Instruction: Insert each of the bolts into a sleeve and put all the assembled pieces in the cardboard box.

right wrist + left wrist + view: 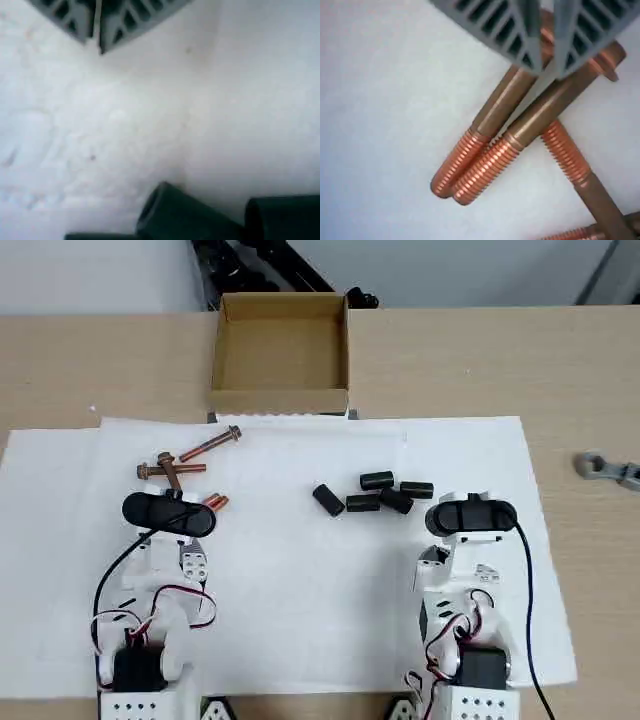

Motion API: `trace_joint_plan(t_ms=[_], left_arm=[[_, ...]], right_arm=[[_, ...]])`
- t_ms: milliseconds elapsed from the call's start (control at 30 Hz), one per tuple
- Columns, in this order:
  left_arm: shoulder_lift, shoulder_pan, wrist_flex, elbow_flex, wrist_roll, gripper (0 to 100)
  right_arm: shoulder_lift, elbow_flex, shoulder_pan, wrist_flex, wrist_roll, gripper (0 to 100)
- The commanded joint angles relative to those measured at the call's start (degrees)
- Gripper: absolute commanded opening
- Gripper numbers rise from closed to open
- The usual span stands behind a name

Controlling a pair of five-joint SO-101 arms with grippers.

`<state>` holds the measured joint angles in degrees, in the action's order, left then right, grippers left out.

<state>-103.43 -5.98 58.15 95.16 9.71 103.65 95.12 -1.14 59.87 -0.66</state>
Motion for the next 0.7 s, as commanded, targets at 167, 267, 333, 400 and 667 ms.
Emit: trace_joint_plan(t_ms=[167,267,333,400,667], left_arm=[[-0.79,0.44,-1.23,-0.13,-0.26,1],[-0.79,0.44,-1.23,-0.13,-0.26,1],[-0.79,0.44,-1.23,-0.13,-0.26,1],[-0.79,0.44,-1.23,-0.13,-0.26,1],[-0.79,0.44,-1.23,-0.13,-0.26,1]], right_arm=[[0.4,-0.35,-0.48,-1.27,0.53,0.6],[0.4,-0.35,-0.48,-1.27,0.53,0.6],[0.4,-0.35,-0.48,-1.27,0.62,0.6],[0.4,-0.35,-0.48,-1.27,0.62,0.6],[0.4,-0.35,-0.48,-1.27,0.62,0.6]])
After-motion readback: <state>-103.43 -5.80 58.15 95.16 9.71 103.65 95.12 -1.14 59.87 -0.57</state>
